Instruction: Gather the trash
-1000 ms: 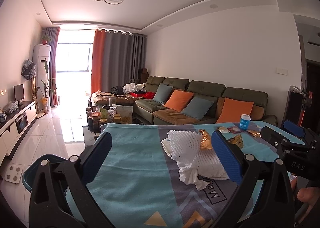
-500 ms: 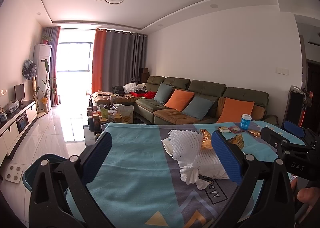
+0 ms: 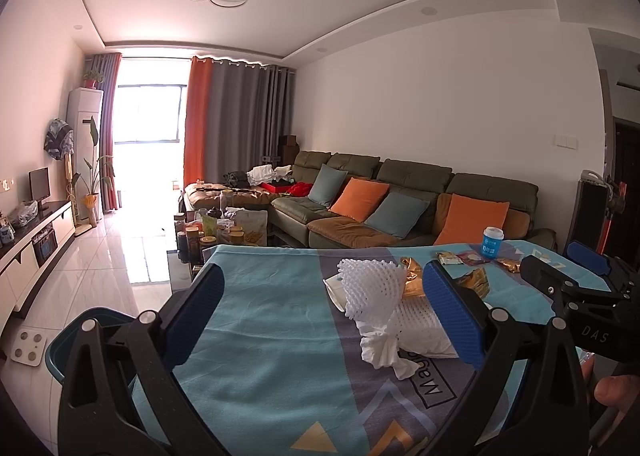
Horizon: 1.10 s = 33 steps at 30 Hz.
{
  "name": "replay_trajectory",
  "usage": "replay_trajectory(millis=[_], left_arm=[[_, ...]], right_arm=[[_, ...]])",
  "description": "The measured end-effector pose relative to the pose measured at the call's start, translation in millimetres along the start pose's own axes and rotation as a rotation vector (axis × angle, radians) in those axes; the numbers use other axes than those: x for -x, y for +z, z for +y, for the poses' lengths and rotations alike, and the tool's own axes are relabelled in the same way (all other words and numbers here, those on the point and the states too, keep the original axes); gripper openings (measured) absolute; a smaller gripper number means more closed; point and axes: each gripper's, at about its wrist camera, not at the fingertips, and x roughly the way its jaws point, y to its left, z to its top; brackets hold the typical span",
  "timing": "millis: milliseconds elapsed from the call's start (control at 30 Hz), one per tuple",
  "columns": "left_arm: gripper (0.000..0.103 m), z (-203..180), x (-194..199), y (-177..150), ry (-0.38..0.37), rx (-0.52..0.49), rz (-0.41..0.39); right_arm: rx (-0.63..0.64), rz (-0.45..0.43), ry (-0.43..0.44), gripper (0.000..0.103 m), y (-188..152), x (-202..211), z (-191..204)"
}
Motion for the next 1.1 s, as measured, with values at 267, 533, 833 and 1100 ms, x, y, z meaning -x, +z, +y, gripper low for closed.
replay_trajectory(millis=[267,533,833,1100], left_arm=[[0.098,0.9,0.4,-0.5,0.001,0.0,0.002],[0.098,1.2,-0.1,-1.0,0.001,0.0,0.005],[0.098,1.0,-0.3,-0.5,-0.001,0.001,0.005],[0.098,1.6,-0.4,-0.9,0.0,0.0,0.007]], right_arm=[[0.0,0.006,0.001,0.097,0.1,-3.1,0.7],[-0.001,0.008,0.0,0.097,0.4,-3.6,0.1],[0.0,0.01,0.001,0.097,0.1,-3.5,0.2],[0.001,0.011,0.003,0.097,0.7,-4.4,0.1]])
